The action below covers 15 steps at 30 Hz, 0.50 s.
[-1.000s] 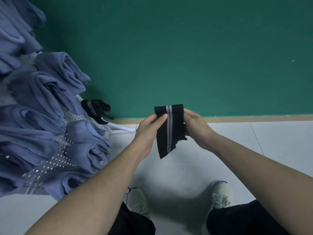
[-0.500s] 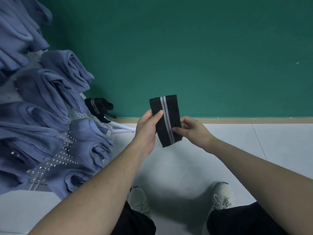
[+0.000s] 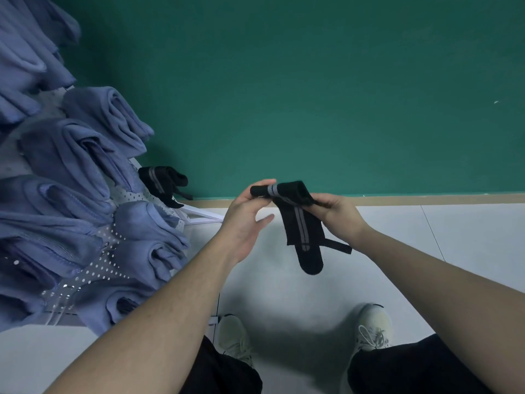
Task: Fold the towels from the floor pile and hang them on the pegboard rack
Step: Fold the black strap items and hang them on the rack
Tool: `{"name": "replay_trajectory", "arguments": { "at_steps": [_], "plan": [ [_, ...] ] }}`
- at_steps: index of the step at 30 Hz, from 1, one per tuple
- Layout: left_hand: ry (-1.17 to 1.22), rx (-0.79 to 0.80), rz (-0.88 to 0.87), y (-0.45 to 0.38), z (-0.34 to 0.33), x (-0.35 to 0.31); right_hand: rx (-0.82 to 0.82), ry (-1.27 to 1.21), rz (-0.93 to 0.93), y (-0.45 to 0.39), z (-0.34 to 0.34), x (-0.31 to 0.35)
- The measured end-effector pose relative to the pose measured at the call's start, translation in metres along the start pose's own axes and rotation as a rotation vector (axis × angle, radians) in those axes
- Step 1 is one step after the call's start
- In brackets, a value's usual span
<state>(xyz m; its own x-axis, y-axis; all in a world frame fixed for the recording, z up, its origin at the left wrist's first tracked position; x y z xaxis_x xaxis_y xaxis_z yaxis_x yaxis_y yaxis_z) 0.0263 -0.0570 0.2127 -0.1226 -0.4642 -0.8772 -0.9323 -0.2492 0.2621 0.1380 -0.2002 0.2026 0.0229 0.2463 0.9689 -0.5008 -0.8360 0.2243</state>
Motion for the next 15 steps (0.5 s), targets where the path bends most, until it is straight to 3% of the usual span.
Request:
{"name": "replay_trajectory", "arguments": {
  "at_steps": [3, 5, 8, 11, 15],
  "plan": [
    [0.289, 0.076, 0.093, 0.001, 0.005, 0.008, -0.076, 0.023, -0.008, 0.001, 0.009, -0.001],
    [0.342, 0.141, 0.185, 0.005, 0.005, 0.012, -0.059, 0.038, -0.01, 0.003, 0.01, 0.0],
    [0.135, 0.141, 0.308, 0.006, 0.003, 0.022, -0.008, 0.194, 0.032, 0.004, 0.006, 0.005],
    [-0.059, 0.073, 0.312, 0.001, 0.009, 0.03, 0.035, 0.411, 0.1, 0.002, -0.004, 0.01],
    [-0.155, 0.099, 0.356, 0.001, 0.02, 0.034, 0.008, 0.474, 0.095, -0.008, -0.007, 0.004]
  ]
}}
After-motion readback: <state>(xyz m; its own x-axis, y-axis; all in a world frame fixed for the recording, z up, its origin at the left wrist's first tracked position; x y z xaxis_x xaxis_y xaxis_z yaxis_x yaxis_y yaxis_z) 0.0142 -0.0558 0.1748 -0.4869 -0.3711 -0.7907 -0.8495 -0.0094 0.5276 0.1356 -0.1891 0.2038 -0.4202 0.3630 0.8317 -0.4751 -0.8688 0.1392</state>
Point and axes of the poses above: each hand's wrist, its own y-axis away from the middle knuckle, its own z-axis out of the back of the hand, x = y × z, the point moved 6 cm from there along -y, towards the middle knuckle, and after that the axes turned 15 degrees about x, right-handed, at the moved point
